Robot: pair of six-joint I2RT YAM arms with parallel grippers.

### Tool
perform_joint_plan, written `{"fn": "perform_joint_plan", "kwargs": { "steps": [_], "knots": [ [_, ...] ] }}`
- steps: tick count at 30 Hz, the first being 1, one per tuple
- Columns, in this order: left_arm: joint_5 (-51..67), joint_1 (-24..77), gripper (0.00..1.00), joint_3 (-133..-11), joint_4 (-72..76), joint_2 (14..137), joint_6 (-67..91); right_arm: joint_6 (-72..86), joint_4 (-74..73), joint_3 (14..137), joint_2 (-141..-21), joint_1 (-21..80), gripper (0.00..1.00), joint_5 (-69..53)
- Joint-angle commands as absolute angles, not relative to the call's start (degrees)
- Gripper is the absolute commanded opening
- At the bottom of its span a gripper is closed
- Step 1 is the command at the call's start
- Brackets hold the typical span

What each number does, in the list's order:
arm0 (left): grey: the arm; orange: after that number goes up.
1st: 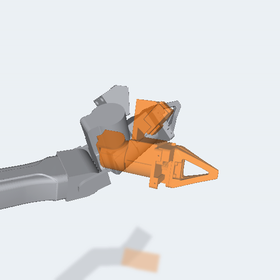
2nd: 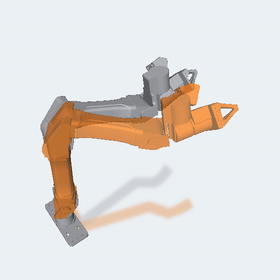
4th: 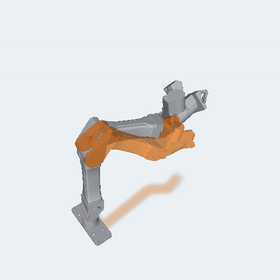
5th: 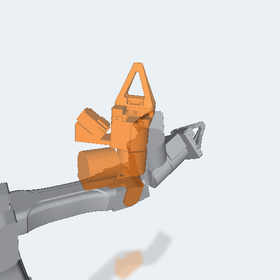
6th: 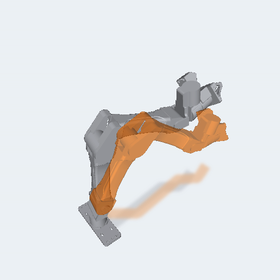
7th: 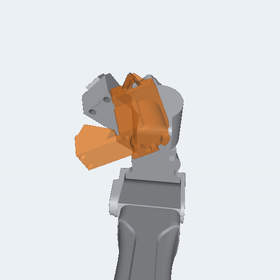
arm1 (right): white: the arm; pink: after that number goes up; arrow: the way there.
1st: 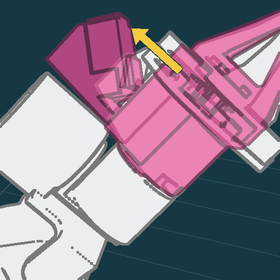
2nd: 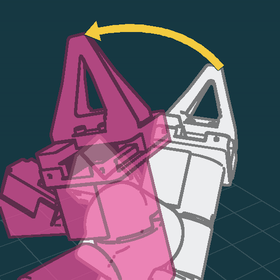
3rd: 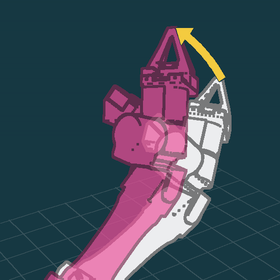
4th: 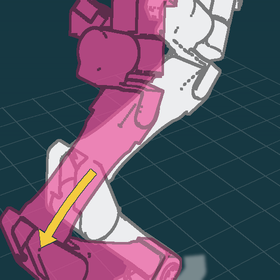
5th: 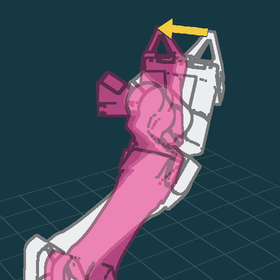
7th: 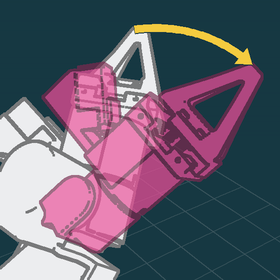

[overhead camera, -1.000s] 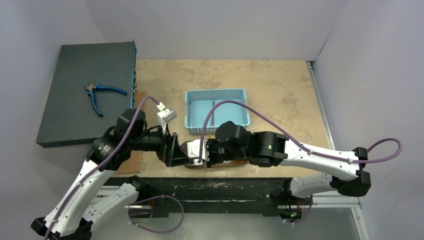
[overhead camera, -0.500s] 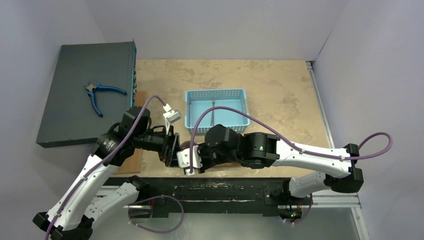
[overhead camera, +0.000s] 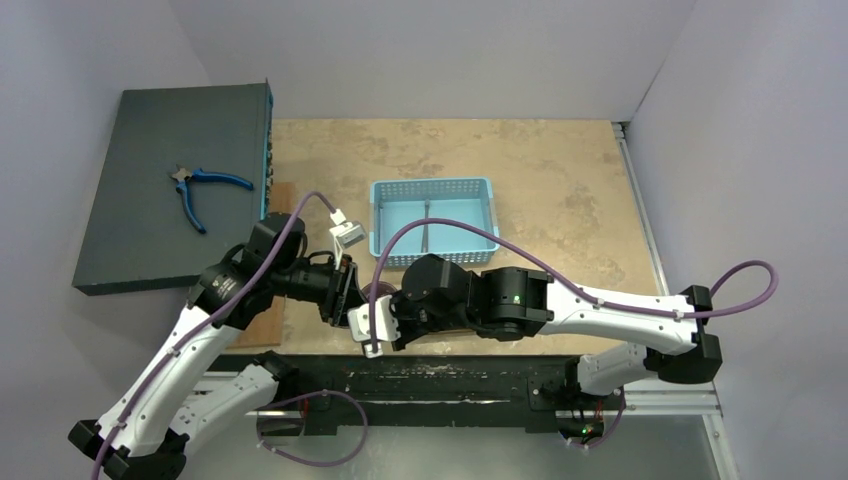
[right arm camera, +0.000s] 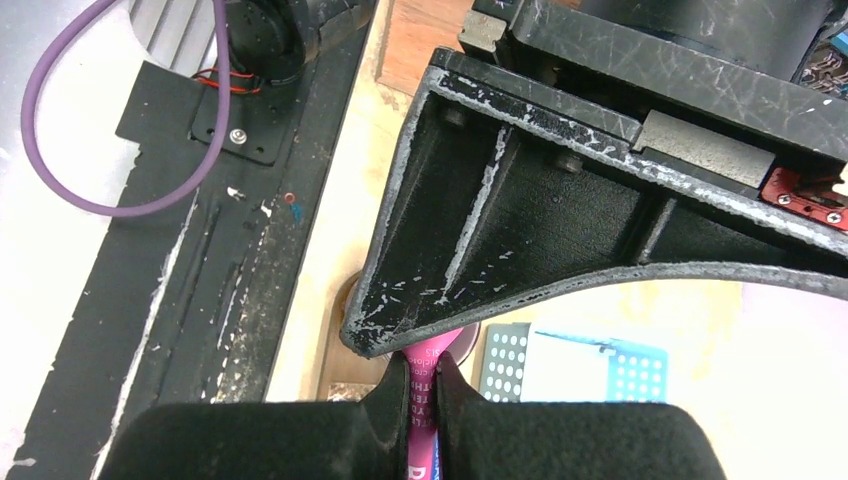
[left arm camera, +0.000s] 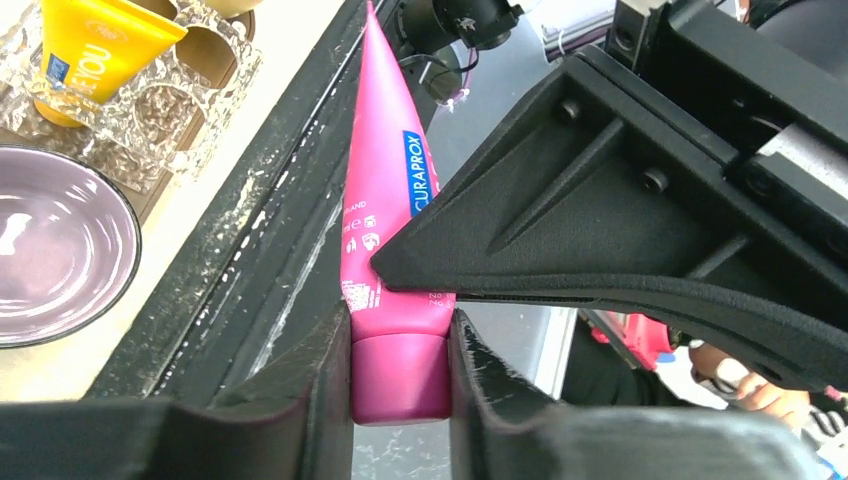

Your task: Prepare toiletry sets of a toothbrush and toothpaste on the tray

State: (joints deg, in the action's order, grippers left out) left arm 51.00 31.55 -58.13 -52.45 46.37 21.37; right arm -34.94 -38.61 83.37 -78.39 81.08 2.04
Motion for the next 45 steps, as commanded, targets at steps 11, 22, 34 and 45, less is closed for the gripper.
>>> {"fn": "perform_joint_plan", "kwargs": {
  "steps": [11, 22, 34, 45],
  "knots": [
    [47.24, 31.82, 0.0, -55.86, -48.68, 40.98, 21.91, -28.61, -27.15, 79.23, -70.32, 81.14, 0.48, 8.02],
    [33.91, 31.81, 0.0, -55.2, -48.3, 32.1, 22.87, -12.96, -21.13, 76.37, -66.07, 68.28, 0.54, 2.0],
    [29.09, 31.8, 0.0, -55.66, -47.94, 22.09, 24.12, 5.9, -12.08, 70.17, -64.63, 55.88, 0.62, -19.86],
    [32.14, 31.81, 0.0, -55.38, -45.6, 16.39, 25.04, 19.12, 4.57, 62.29, -63.94, 52.82, 0.65, -40.67]
  ]
}}
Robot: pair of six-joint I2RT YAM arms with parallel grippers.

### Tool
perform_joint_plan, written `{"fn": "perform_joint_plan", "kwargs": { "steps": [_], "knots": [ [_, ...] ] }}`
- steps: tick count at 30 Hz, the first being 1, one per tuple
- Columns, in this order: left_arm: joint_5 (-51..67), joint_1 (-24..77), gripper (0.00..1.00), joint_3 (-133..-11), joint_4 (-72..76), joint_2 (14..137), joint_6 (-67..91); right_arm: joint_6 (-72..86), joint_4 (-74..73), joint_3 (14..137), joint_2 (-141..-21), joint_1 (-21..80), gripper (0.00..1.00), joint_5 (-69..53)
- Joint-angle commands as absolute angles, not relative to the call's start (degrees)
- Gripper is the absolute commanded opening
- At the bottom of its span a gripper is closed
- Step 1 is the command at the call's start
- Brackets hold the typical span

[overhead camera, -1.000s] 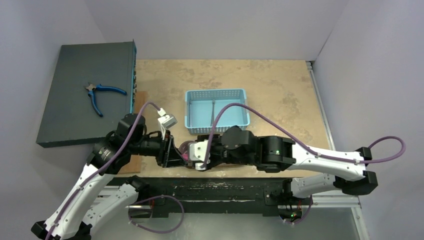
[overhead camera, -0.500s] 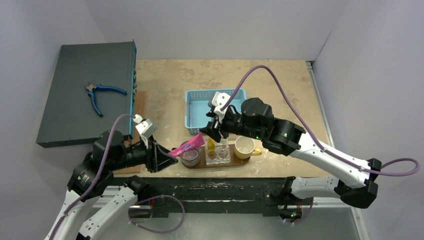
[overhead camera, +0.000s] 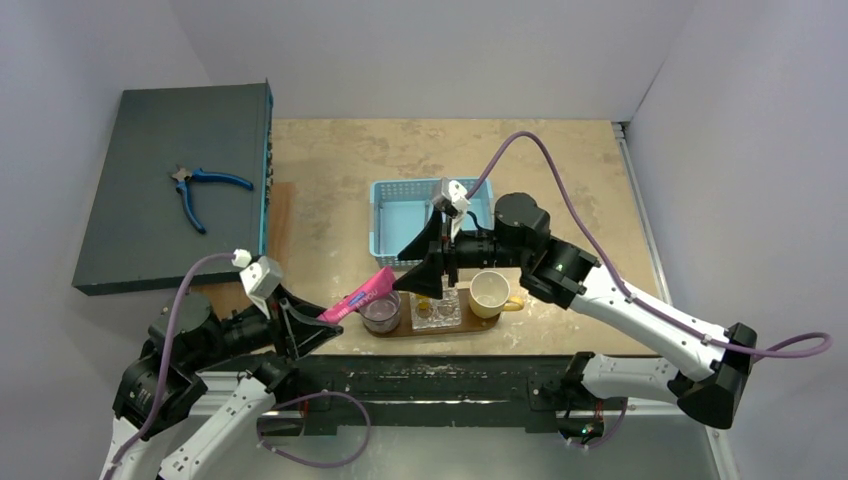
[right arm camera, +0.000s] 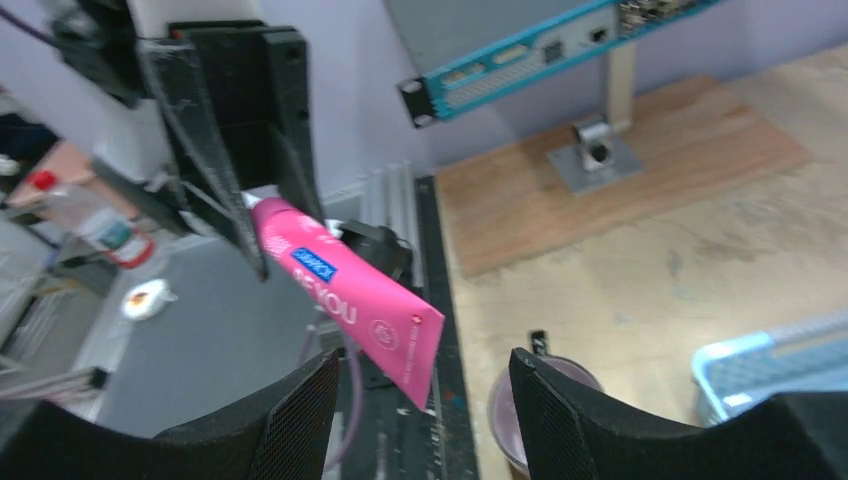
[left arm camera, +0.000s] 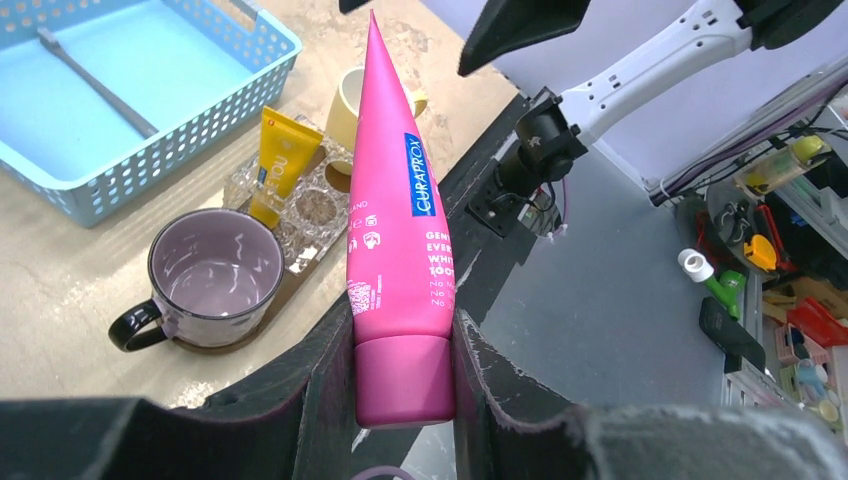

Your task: Prepare toiletry sets of a toothbrush and toothpaste on the tray

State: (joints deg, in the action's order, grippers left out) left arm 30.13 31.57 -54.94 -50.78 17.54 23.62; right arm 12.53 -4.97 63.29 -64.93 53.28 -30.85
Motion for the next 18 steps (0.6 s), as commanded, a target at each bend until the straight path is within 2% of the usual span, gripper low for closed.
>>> {"fn": "perform_joint_plan", "kwargs": {
  "steps": [1, 7, 18],
  "knots": [
    [32.46, 31.82, 0.0, -55.29, -45.42, 16.21, 25.12, 19.98, 5.33, 62.23, -64.32, 52.82, 0.65, -41.79],
    [34.73, 31.82, 0.0, -55.06, -43.42, 15.65, 25.31, 23.44, 9.33, 62.05, -66.5, 52.82, 0.63, -46.34],
    [36.46, 31.8, 0.0, -54.14, -40.18, 15.54, 26.11, 26.57, 12.0, 63.02, -69.52, 52.91, 0.49, -52.24]
  ]
}}
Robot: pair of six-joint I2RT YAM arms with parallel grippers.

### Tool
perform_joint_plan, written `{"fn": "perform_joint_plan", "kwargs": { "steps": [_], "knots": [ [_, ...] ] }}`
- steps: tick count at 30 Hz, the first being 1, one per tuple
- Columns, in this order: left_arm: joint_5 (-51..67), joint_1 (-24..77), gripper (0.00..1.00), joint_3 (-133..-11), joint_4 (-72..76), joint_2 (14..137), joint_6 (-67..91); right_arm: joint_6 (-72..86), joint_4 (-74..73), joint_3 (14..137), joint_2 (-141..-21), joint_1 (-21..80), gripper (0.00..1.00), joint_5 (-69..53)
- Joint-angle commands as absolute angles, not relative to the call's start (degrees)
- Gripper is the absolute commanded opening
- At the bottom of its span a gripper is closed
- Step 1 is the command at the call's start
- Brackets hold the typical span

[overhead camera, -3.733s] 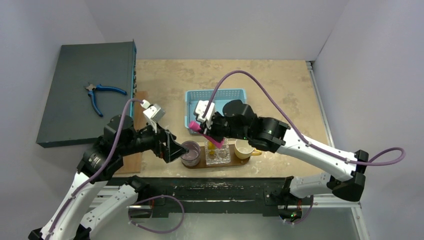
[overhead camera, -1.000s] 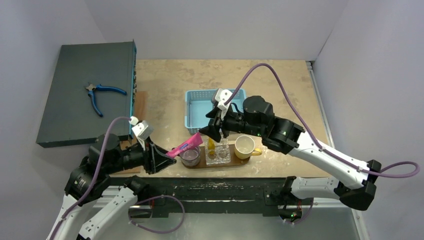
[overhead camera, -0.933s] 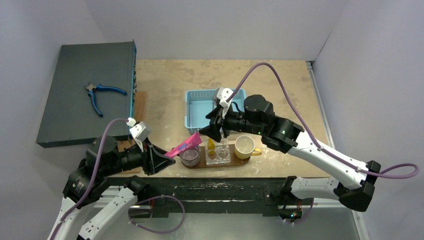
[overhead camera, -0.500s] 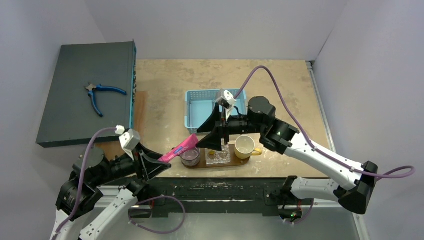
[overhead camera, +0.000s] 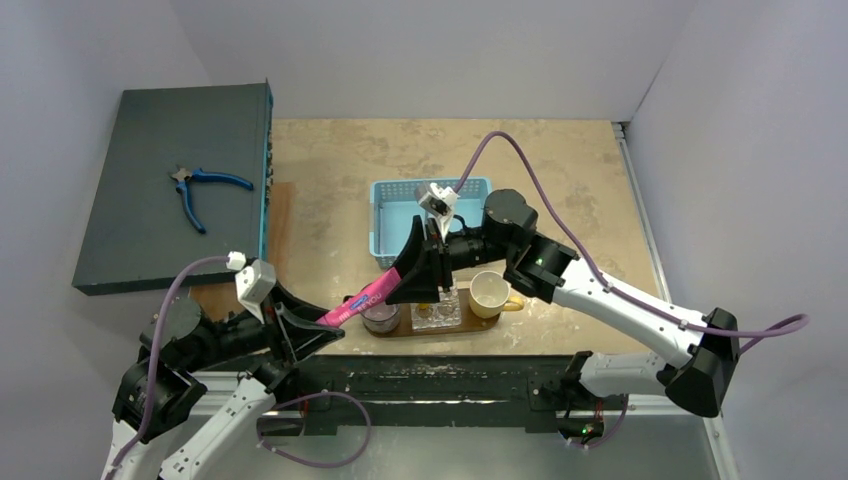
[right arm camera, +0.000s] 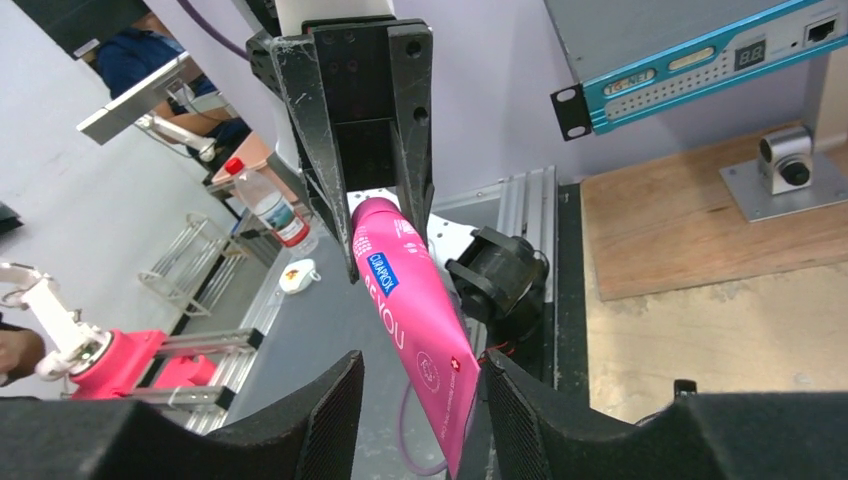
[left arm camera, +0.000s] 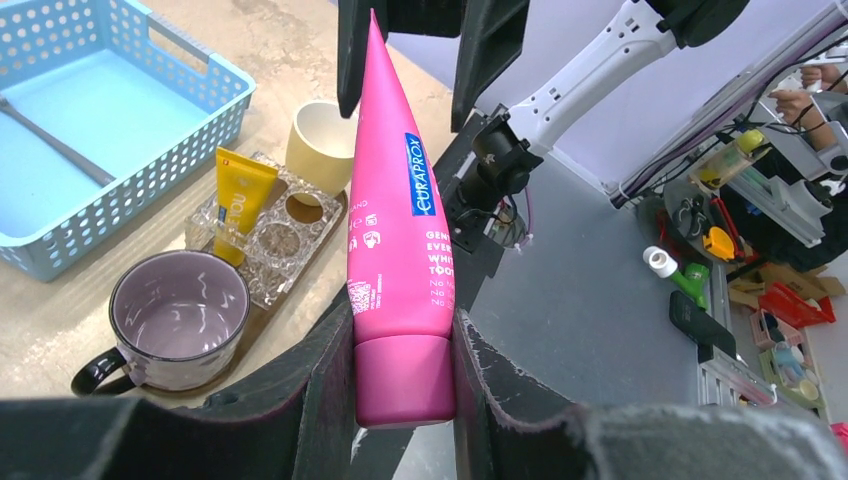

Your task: Prepare toiletry sets of a toothbrush and toothpaste on the tray

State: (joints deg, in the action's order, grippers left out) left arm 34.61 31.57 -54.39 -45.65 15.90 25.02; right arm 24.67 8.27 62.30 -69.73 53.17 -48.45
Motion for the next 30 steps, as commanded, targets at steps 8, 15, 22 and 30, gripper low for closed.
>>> {"fn": "perform_joint_plan", "kwargs": {
  "steps": [8, 15, 22, 30],
  "knots": [
    [36.52, 31.81, 0.0, -53.92, -39.78, 15.85, 26.28, 27.81, 13.33, 62.92, -70.05, 52.91, 0.37, -53.43],
    [36.74, 31.81, 0.0, -53.71, -39.51, 16.08, 26.46, 29.19, 14.95, 62.84, -70.73, 53.09, 0.31, -54.04],
    [37.21, 31.79, 0.01, -53.44, -39.79, 17.05, 25.78, 29.02, 14.25, 63.45, -71.43, 53.59, 0.0, -54.39],
    [37.58, 31.81, 0.57, -54.41, -41.28, 20.52, 23.77, 25.93, 9.89, 64.25, -70.76, 54.31, 0.0, -52.65]
  ]
}}
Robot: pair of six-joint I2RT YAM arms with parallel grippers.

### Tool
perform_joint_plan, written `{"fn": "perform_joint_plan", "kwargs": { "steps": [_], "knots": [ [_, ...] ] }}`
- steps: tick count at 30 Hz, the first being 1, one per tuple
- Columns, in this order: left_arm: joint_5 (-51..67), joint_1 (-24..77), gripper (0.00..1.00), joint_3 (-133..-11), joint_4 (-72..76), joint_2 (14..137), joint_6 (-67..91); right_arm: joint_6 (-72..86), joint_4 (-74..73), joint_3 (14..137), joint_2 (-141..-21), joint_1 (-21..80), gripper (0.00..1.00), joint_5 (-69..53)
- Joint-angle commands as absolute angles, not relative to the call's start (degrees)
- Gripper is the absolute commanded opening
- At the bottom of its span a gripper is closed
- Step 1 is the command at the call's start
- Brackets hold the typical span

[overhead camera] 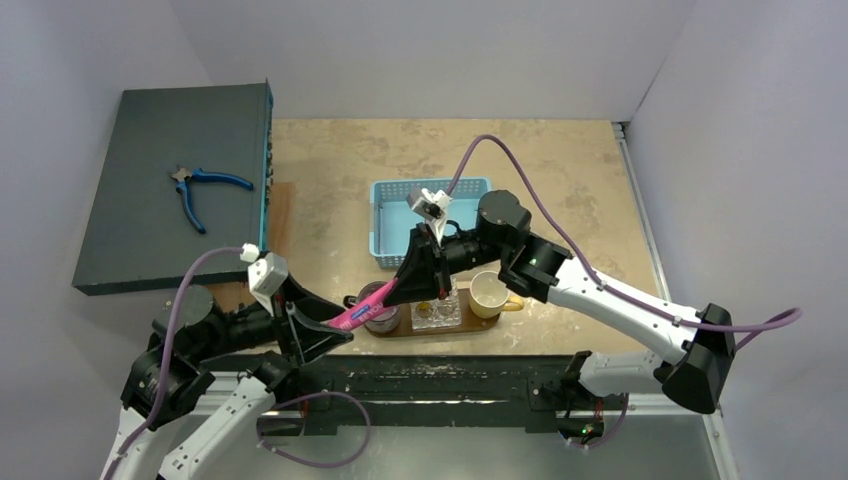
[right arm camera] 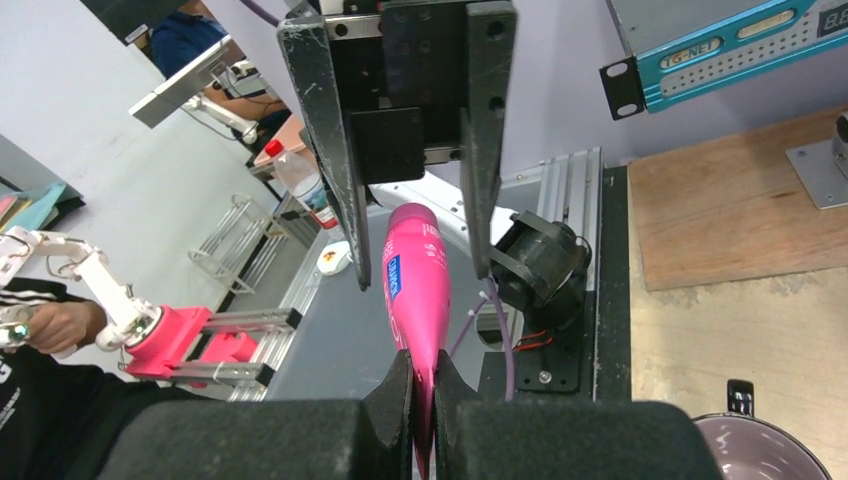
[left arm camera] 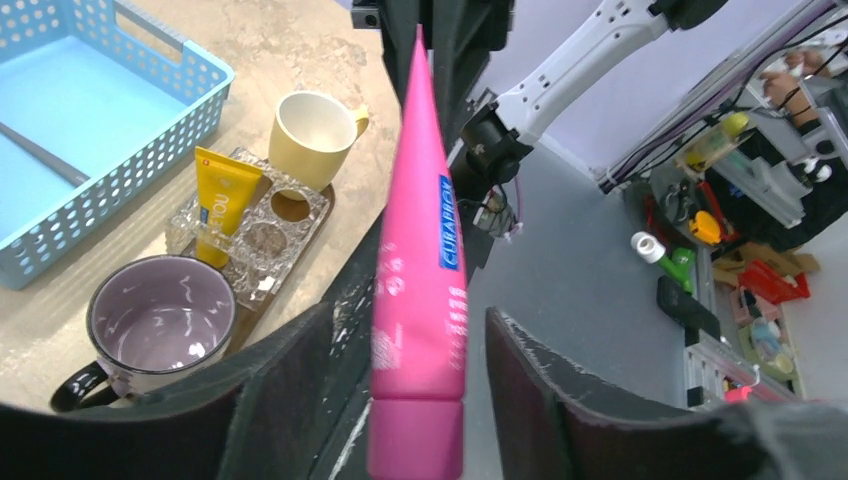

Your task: Prepare toiletry sets of a toothbrush and toothpaste on the tray

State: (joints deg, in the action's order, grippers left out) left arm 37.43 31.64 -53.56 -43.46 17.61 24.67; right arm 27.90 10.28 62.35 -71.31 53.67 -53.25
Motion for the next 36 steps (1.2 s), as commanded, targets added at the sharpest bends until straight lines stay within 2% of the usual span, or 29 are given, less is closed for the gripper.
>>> {"fn": "perform_joint_plan", "kwargs": {
  "steps": [1, 3, 6, 7, 10, 11, 13, 16, 20, 23, 30, 36],
  "knots": [
    [37.69, 31.82, 0.6, -54.35, -41.05, 20.97, 23.6, 25.78, 9.81, 64.29, -70.75, 54.46, 0.0, -52.6],
    [38.3, 31.79, 0.64, -54.18, -40.31, 21.91, 23.48, 25.4, 9.21, 64.54, -70.67, 54.81, 0.0, -52.35],
    [39.54, 31.81, 0.63, -53.95, -39.21, 23.24, 23.41, 25.06, 8.43, 64.9, -70.45, 55.02, 0.0, -51.7],
    [40.01, 31.82, 0.59, -53.77, -38.85, 23.5, 23.32, 24.98, 8.17, 64.94, -70.34, 55.02, 0.0, -51.48],
    [41.07, 31.77, 0.3, -53.46, -37.92, 24.07, 23.03, 24.09, 6.45, 65.53, -70.15, 55.1, 0.0, -50.67],
    [41.2, 31.79, 0.26, -53.41, -37.71, 24.16, 23.03, 23.75, 5.87, 65.68, -70.14, 55.06, 0.0, -50.44],
    [41.44, 31.82, 0.25, -53.42, -37.58, 24.25, 23.09, 22.93, 4.13, 66.11, -70.14, 55.07, 0.0, -49.84],
    [41.44, 31.79, 0.31, -53.52, -37.34, 24.3, 23.14, 21.48, 1.36, 66.96, -70.08, 55.07, 0.0, -48.3],
    [40.58, 31.79, 0.53, -53.95, -37.27, 24.43, 23.12, 18.41, -4.64, 69.07, -70.05, 55.06, 0.0, -45.91],
    [38.83, 31.82, 0.64, -54.63, -37.8, 24.35, 22.69, 15.79, -10.43, 71.01, -69.92, 55.04, 0.0, -43.59],
    [33.57, 31.81, 0.74, -56.85, -40.43, 24.26, 19.77, 10.01, -27.33, 74.81, -66.74, 55.04, 0.0, -32.0],
    [29.48, 31.81, 0.92, -57.36, -41.44, 23.91, 17.8, 9.41, -39.4, 79.4, -64.01, 55.06, 0.0, -20.5]
  ]
}}
